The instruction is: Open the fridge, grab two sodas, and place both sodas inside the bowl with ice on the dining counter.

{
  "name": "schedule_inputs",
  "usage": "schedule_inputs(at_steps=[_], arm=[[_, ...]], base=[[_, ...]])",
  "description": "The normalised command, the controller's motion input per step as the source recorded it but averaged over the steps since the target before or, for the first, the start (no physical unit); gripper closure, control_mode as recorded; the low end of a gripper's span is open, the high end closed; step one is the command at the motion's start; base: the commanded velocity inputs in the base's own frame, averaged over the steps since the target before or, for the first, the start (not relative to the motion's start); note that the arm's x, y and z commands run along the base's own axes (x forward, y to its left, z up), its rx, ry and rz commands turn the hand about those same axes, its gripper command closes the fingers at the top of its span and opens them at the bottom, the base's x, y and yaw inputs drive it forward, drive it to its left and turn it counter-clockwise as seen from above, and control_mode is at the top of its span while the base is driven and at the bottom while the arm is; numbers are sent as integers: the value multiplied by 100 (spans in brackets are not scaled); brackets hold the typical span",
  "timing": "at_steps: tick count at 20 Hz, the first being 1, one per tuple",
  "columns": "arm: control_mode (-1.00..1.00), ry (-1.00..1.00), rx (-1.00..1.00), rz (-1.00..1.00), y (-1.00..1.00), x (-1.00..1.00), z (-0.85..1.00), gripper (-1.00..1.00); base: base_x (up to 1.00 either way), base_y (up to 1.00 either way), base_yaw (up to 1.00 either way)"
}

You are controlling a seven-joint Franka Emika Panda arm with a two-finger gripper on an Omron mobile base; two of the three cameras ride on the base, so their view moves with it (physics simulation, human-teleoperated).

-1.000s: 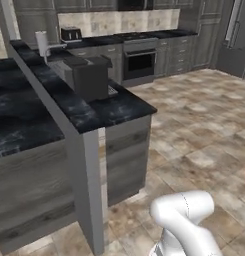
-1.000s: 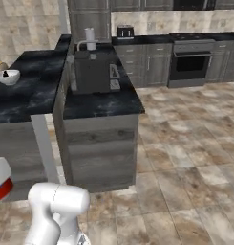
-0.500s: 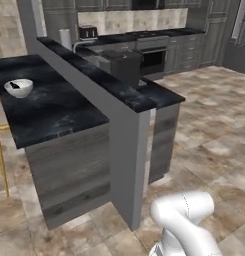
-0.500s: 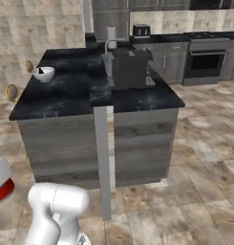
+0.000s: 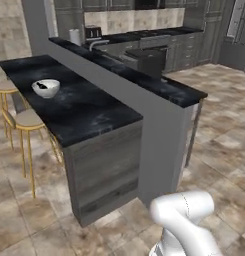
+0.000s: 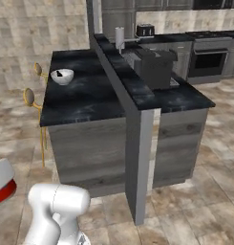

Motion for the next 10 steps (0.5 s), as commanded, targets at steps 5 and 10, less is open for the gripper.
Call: schedule_inputs(at_steps=[5, 10], arm=[[100, 0, 0, 0, 0, 0, 0, 100], [100, 0, 0, 0, 0, 0, 0, 100]], base=[[31, 100, -30], [35, 100, -32]])
